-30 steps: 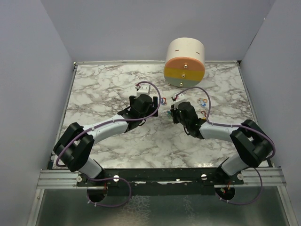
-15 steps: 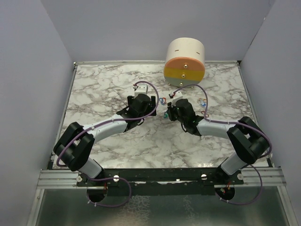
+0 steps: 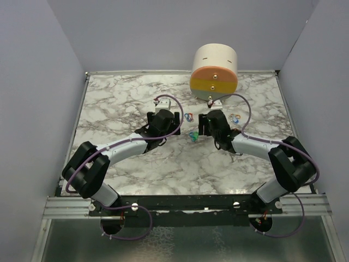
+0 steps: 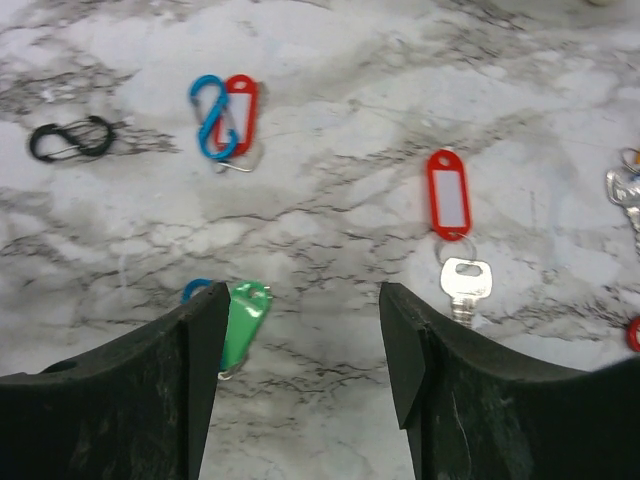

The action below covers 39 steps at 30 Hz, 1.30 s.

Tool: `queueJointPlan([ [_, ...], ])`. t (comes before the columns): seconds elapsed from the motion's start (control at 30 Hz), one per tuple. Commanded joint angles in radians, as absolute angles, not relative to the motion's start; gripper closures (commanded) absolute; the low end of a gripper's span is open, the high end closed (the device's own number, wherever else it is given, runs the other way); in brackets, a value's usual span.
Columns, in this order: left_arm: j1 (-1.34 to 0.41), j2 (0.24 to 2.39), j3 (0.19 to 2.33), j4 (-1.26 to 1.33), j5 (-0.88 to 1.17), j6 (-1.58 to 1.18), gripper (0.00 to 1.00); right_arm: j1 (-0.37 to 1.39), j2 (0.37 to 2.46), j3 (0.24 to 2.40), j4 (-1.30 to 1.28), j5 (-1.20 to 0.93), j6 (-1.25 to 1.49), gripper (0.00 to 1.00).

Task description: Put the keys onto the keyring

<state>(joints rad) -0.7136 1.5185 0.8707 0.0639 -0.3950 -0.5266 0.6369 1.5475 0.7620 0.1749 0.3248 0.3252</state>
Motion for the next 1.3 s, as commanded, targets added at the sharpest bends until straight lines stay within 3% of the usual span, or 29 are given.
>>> queueJointPlan([
  [0.0, -0.709, 1.483, 0.853, 0.08, -0.414, -0.533, 0.07, 0.56, 1.581, 0.778, 0.088, 0.376, 0.393, 0.38],
  [0.77, -0.709, 1.512, 0.857, 0.088, -0.411, -0.53, 0.07, 0.337, 1.696, 0.791, 0.233, 0.095, 0.334, 0.4],
  [1.07, -0.709, 1.517, 0.86, 0.088, -0.41, -0.53, 0.07, 0.325, 1.751, 0.809, 0.243, 0.038, 0.331, 0.5],
  [1.27, -0.709, 1.517, 0.861, 0.088, -0.41, -0.53, 0.07, 0.325, 1.755, 0.801, 0.246, 0.03, 0.334, 0.65],
])
